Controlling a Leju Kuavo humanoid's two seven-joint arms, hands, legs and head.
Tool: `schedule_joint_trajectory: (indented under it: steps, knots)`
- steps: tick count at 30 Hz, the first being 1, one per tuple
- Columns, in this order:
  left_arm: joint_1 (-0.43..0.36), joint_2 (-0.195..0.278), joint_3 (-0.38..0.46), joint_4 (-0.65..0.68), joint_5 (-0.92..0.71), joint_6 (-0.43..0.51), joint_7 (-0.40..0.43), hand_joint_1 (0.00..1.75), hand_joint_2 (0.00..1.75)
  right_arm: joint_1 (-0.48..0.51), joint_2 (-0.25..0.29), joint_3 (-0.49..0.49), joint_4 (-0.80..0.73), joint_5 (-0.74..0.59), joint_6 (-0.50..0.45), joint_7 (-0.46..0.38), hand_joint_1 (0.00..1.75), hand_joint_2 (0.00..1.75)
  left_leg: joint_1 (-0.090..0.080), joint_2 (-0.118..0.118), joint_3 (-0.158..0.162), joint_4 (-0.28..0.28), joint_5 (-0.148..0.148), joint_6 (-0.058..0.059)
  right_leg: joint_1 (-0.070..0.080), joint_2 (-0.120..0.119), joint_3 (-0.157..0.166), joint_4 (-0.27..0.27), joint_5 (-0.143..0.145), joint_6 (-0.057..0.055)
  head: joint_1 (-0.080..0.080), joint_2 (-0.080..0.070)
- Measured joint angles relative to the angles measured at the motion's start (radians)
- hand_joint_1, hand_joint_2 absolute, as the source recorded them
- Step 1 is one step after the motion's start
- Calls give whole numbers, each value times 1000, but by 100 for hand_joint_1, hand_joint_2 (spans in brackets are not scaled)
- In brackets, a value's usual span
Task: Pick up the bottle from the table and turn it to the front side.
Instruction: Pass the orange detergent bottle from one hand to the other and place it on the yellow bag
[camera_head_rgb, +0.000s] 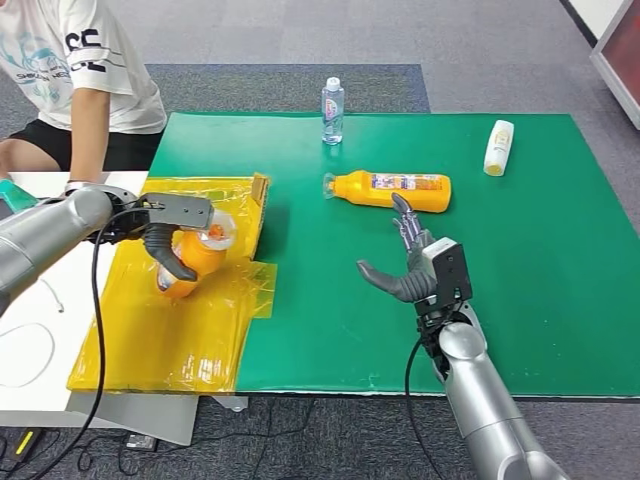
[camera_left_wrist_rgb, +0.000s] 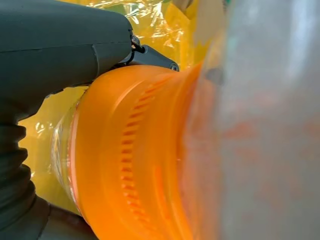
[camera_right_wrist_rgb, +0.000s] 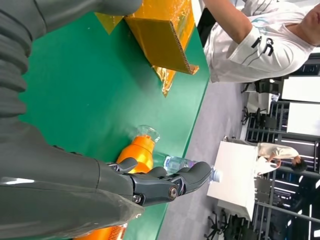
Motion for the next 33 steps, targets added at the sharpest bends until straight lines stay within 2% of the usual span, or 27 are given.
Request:
schedule_joint_trajectory:
  steps: [16,33]
  knots:
    - [1,-43,6,49,-38,3,-13,175,175,9,0,0,-3,14,10,8,0,175,0,0,0,0,0,0,0,0,0,0,0,0,0,0]
    - [1,-27,0,58,-103,31,-9,175,175,36,-10,9,-47,49,27,31,0,175,0,0,0,0,1,-1,0,0,0,0,1,0,0,0]
